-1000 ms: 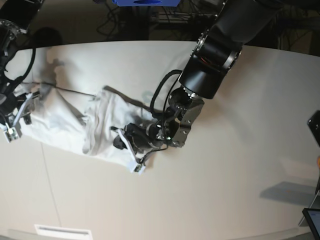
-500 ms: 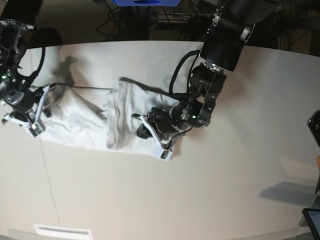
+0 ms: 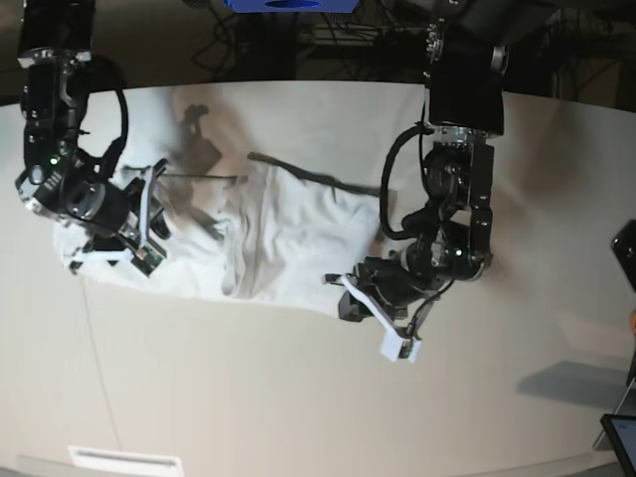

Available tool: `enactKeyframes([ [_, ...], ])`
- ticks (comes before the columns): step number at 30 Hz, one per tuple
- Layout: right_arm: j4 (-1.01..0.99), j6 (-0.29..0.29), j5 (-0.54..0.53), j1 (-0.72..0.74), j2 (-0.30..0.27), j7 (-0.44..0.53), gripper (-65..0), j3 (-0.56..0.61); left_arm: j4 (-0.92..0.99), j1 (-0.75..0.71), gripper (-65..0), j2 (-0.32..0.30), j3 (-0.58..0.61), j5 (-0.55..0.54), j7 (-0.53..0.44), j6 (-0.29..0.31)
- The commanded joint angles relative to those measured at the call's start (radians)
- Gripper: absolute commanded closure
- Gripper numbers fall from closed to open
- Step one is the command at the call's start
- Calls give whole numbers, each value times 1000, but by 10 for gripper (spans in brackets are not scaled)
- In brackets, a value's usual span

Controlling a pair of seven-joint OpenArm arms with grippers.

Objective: Fold the T-shirt properly
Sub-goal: 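Open the left gripper and raise it away from the shirt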

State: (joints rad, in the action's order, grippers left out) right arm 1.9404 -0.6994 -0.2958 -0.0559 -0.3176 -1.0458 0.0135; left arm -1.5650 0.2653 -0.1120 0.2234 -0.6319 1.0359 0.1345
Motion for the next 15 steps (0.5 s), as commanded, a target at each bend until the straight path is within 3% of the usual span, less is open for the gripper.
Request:
enactKeyframes([
  [1, 18, 1, -7, 24, -13, 15, -116, 10, -21, 21, 0, -27, -15, -12, 4, 3],
  [4, 17, 1, -7, 52, -13, 15, -15, 78, -21, 9, 0, -107, -25, -12, 21, -3],
  [10, 15, 1, -7, 112, -2, 15, -16, 228, -18, -44, 0, -199, -72, -12, 19, -3],
  [15, 12, 1, -6, 150, 96, -38, -16, 274, -15, -90, 0, -248, -124, 1, 17, -3],
])
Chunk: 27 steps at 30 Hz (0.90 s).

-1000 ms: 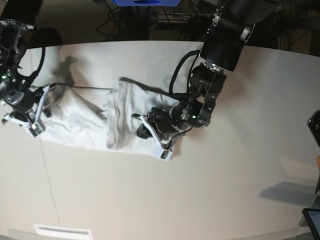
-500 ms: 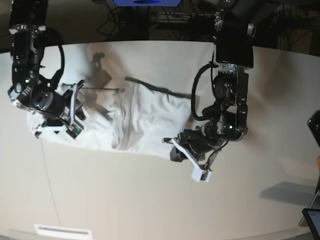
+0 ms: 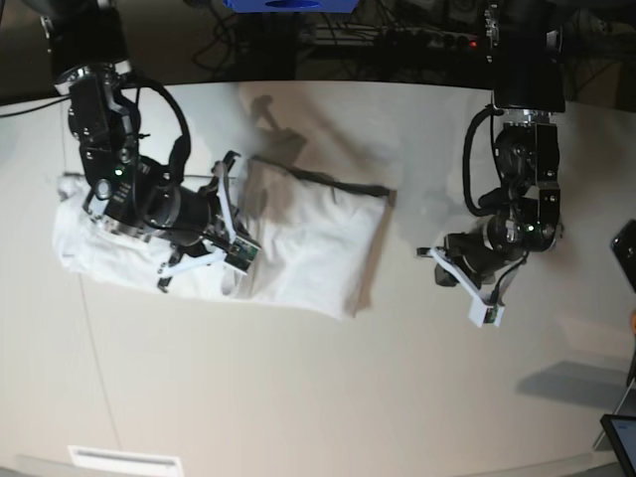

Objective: Fold the T-shirt properly
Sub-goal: 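Open the left gripper and raise it away from the shirt, then press the right gripper down on the folded shirt stack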

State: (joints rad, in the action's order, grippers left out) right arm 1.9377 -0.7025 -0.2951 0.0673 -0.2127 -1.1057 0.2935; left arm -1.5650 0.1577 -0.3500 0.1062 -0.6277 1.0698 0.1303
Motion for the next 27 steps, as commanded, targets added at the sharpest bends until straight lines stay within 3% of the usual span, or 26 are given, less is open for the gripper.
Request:
enactKeyframes([
  [1, 13, 4, -5, 39, 9, 11, -17, -6, -19, 10, 0, -16, -10, 19, -17, 1],
  [8, -157, 4, -3, 127, 43, 12, -17, -6, -111, -83, 0, -7, -63, 197, -18, 2],
  [14, -243, 4, -3, 161, 77, 32, -17, -7, -133, -103, 0, 4, -119, 197, -15, 4],
  [22, -330, 4, -3, 205, 74, 43, -17, -10, -131, -126, 0, 1, -121, 197, -17, 6],
  [27, -410, 4, -3, 234, 71, 98, -17, -9, -128, -128, 0, 2, -121, 197, -15, 6],
])
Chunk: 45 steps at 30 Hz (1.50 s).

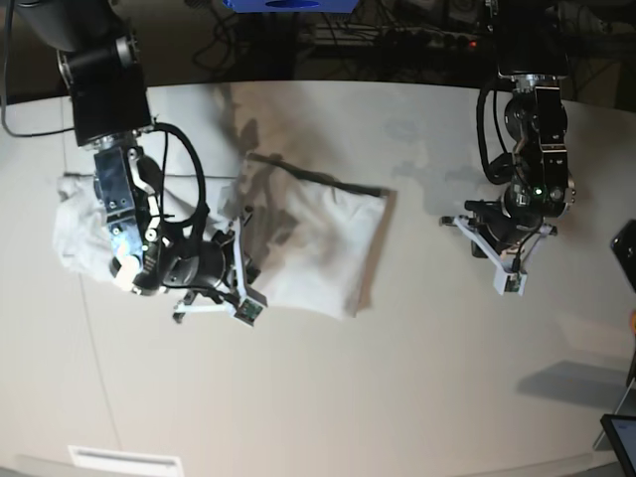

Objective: Fold the T-shirt properly
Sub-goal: 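Press the right gripper down on the folded shirt stack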

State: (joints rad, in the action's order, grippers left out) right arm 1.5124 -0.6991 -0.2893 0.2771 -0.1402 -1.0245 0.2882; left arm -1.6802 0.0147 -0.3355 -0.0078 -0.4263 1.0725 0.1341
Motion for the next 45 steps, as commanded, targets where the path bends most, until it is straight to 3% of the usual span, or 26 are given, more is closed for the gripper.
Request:
enactKeyframes([
  [1, -13, 1, -9, 32, -2, 26, -17, -2, -13, 15, 0, -12, -7, -4, -18, 2],
  [23, -536, 1, -9, 93, -82, 316, -17, 1, -13, -20, 0, -12, -8, -4, -21, 2],
  [32, -606, 1, -12, 113, -82, 312, -17, -10, -16, -22, 0, -12, -8, -4, -21, 2],
  [40, -789, 1, -15, 153, -65, 310, -19, -185, -18, -22, 0, -12, -8, -4, -21, 2],
  [45, -833, 1, -15, 178, -60, 232, -19, -278, -18, -22, 0, -12, -8, -4, -21, 2],
])
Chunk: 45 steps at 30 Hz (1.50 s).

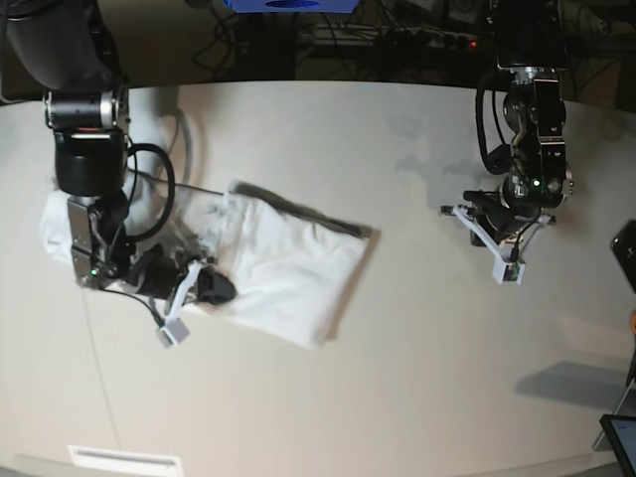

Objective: Fold the T-shirt properly
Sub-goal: 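Press the right gripper down on the folded shirt stack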

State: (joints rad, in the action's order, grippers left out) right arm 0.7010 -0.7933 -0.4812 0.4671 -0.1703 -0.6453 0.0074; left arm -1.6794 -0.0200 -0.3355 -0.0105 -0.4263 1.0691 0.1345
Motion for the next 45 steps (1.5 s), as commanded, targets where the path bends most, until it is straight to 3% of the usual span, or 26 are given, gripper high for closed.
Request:
enactKeyframes([
  [1, -22, 95, 177, -12, -30, -164, -19, -5, -18, 13, 0, -12, -6, -4, -17, 1],
  [6, -5, 95, 183, -8, -36, -183, -17, 4, -18, 13, 0, -10, -6, -4, -17, 1],
  [13, 118, 95, 183, -44, -31, -225, -17, 156, -20, 13, 0, -10, -6, -4, -19, 1],
  [21, 131, 95, 183, -97, -35, -227, -17, 170, -20, 18, 0, -9, -6, -4, -20, 1],
  [25, 274, 95, 183, -101, -68, -238, -17, 217, -21, 27, 0, 23, 4, -3, -20, 1],
  [31, 572, 95, 184, -118, -94, -344, -17, 220, -23, 68, 0, 74, 10, -4, -20, 3],
  [38, 853, 95, 184, -115, -108, -500, -17, 219, -60, 179, 0, 98, 205, 4, -19, 3],
  [45, 1055, 95, 218, -136, -122, -537, -16, 167, 11, 341, 0, 226, 373, -4, -20, 4],
])
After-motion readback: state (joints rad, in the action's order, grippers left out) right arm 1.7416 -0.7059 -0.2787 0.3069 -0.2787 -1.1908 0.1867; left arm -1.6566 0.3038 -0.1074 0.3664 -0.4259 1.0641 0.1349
